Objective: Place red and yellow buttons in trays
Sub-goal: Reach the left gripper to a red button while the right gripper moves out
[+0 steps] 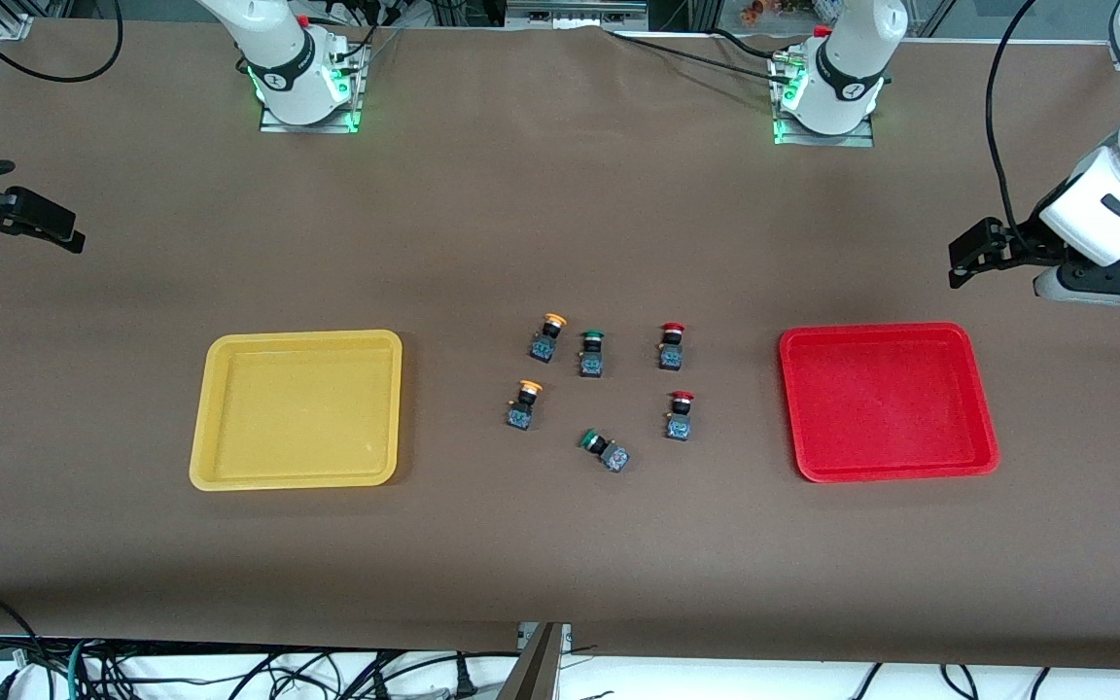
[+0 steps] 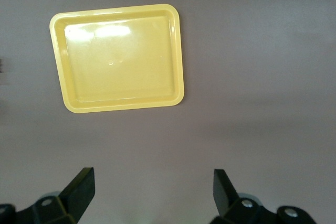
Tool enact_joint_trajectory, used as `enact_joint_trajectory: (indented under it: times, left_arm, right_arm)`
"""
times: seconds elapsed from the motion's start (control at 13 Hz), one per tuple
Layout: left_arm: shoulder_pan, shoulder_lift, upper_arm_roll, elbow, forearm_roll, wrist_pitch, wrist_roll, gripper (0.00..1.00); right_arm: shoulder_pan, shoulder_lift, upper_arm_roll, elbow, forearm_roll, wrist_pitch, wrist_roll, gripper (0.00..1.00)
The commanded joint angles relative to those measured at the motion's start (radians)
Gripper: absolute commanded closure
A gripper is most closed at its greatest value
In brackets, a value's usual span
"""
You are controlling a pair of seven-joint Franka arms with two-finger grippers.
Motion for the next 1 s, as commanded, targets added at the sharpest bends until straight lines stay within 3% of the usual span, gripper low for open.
enact_joint_trajectory:
  times: [0.0,0.92]
  left_arm:
    - [0.011,0.016,-0.002,0.035,0.019,-0.059,0.025,0.00]
    - [-0.052,0.096,-0.048,0.075,0.033,-0.110,0.022,0.00]
  right_arm:
    - [-0.007,-0.007,0.002,-0.004,0.000,0.006,-0.002,0.00]
    - [0.001,0.004,0.006,-0.006,0.004,0.015,0.006,0.00]
